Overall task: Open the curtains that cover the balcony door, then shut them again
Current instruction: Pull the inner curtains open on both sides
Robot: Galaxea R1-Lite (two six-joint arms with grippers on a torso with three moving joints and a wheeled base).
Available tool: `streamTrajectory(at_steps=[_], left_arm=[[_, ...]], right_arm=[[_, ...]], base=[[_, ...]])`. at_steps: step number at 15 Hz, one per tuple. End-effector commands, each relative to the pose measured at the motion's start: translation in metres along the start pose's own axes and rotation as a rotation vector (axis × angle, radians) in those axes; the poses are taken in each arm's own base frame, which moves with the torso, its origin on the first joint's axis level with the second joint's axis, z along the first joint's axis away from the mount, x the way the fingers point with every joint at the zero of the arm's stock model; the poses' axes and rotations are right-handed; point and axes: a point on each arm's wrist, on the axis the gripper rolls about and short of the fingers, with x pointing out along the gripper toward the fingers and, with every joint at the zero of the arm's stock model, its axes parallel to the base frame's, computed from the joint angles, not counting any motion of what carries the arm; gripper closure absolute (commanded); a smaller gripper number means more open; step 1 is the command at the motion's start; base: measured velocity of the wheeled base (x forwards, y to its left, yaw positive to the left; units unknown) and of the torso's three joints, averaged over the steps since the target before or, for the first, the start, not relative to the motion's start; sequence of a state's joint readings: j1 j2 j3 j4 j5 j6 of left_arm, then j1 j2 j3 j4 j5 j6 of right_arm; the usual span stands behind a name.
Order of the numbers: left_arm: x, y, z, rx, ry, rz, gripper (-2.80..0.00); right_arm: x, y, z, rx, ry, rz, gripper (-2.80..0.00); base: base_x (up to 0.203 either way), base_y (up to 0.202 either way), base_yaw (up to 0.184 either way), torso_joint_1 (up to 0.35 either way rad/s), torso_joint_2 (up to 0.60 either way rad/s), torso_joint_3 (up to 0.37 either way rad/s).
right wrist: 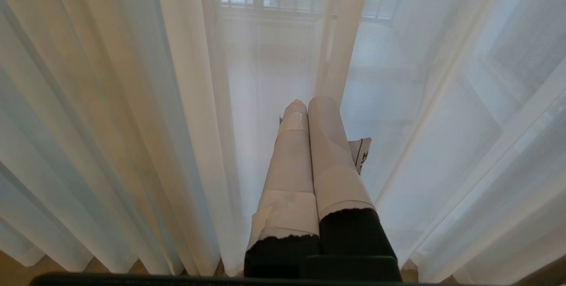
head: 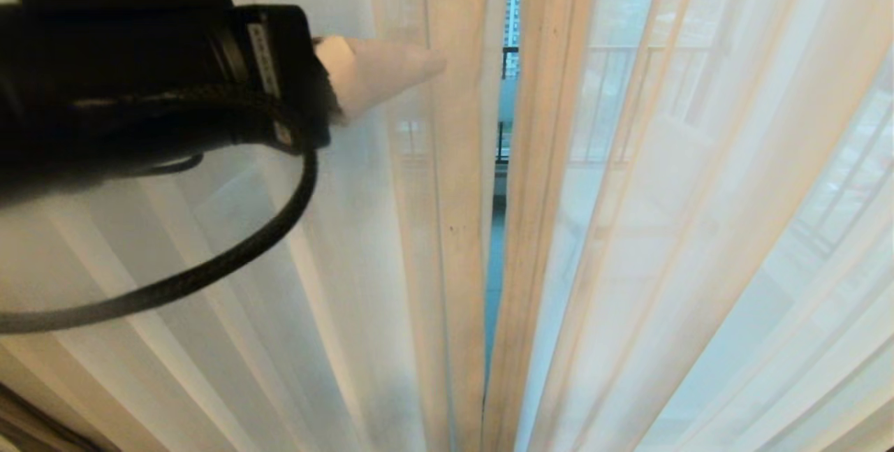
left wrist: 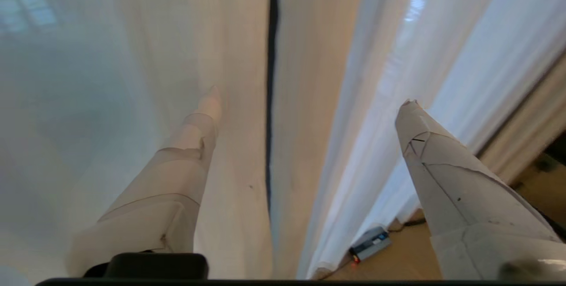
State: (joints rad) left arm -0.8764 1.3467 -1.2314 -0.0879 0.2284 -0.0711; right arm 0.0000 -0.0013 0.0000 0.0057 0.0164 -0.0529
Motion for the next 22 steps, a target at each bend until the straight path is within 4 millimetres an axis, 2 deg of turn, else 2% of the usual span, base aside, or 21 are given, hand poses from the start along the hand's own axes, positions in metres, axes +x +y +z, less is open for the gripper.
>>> streamTrajectory(at_steps=[1,6,11,17,22], left_arm=[[0.026,-0.004,-0.001,0.004,0.016,0.051,-2.80],[0.067,-0.008,0.011,-0.002,-0.019,0.130,-2.80],[0.105,-0.002,0.019,0.006,-0.057,0.209,-2.80],[0.140,0.012,0.029,-0.006,-0.116,0.276,-2.80],[0.169,0.019,0.027,-0.011,-0.140,0.299,-2.80]], right_arm=[[0.000,0.000,0.000,-0.001,0.002,0.001,0.00],[0.000,0.000,0.000,-0.001,0.002,0.001,0.00],[0.000,0.000,0.000,-0.001,0.002,0.001,0.00],[0.000,0.000,0.000,-0.001,0.002,0.001,0.00],[0.000,0.000,0.000,-0.001,0.002,0.001,0.00]], base=[[0.000,0.000,0.000,0.000,0.00,0.000],[0.000,0.000,0.000,0.000,0.00,0.000],[0.000,0.000,0.000,0.000,0.00,0.000],[0.000,0.000,0.000,0.000,0.00,0.000],[0.000,0.000,0.000,0.000,0.00,0.000]])
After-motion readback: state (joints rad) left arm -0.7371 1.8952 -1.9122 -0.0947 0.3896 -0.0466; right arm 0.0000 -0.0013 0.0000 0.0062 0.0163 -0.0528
